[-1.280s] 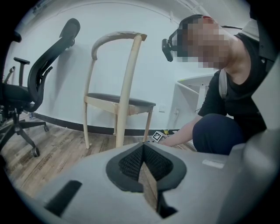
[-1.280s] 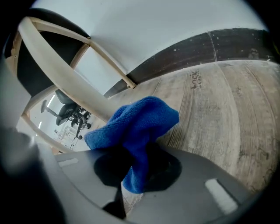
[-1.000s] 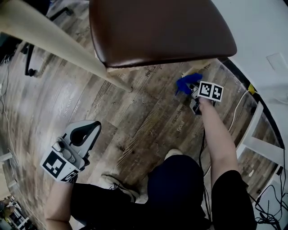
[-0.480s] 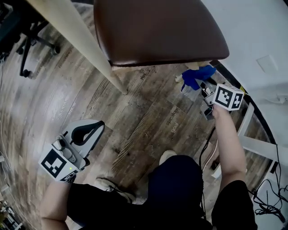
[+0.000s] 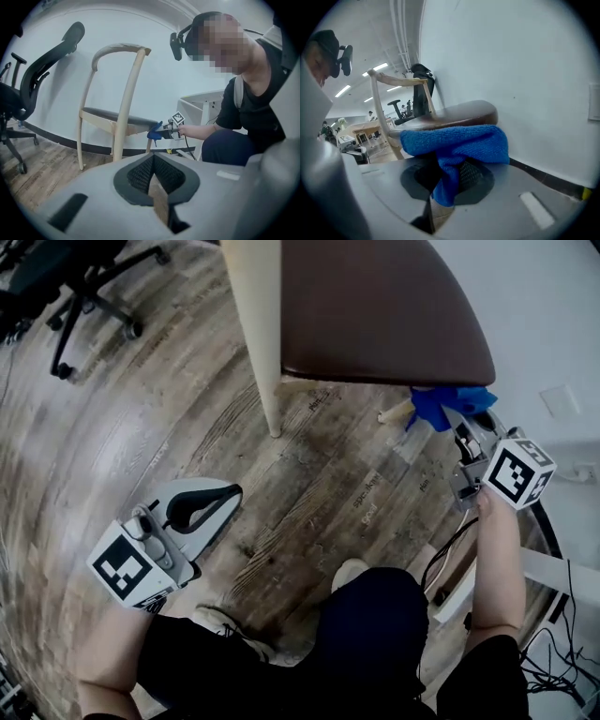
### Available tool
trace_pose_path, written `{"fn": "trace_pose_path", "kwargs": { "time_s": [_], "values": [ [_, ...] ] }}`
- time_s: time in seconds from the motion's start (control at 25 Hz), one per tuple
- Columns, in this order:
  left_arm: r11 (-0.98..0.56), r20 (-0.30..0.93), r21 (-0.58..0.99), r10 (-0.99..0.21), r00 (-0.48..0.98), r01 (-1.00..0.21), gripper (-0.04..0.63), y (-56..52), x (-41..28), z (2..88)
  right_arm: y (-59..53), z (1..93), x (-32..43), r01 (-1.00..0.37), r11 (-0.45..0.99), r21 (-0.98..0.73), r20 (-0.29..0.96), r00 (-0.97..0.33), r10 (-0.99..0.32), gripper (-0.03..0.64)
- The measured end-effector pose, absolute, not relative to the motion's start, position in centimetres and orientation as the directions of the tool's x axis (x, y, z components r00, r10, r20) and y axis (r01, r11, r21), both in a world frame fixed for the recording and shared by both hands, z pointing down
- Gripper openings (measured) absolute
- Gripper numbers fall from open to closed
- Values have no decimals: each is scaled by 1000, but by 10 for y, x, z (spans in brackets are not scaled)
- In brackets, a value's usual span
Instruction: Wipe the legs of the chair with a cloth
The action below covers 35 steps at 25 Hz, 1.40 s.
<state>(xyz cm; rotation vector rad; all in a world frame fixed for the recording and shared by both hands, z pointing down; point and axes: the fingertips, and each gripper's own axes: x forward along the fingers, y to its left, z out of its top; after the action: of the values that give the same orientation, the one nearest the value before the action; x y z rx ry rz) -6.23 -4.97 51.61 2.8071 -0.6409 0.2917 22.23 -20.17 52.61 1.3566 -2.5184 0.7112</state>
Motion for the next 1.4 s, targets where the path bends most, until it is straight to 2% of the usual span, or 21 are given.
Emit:
{"fn": "trace_pose_path", "kwargs": {
  "time_s": [0.24, 0.56, 0.84, 1.08, 1.4],
  "values": [
    [-864, 218, 197, -423, 879, -464, -2, -53, -68, 509, -187, 521, 169, -737, 540, -405, 349, -671, -654, 64],
    [-866, 206, 201, -420, 884, -458, -2, -53, -67, 507, -168, 507, 41, -514, 722, -464, 281, -858, -430, 64],
    [-863, 218, 206, -419, 881, -461, -2, -52, -71, 511, -151, 501, -36, -349, 747, -566, 223, -937, -269, 64],
    [-863, 203, 204, -425, 882, -463, -2, -53, -71, 507, -146, 502, -47, -305, 741, -598, 216, -952, -217, 64],
    [-855, 210, 212, -433, 877, -473, -2, -53, -73, 509, -148, 527, -43, -326, 749, -577, 246, -944, -221, 64]
  ]
}}
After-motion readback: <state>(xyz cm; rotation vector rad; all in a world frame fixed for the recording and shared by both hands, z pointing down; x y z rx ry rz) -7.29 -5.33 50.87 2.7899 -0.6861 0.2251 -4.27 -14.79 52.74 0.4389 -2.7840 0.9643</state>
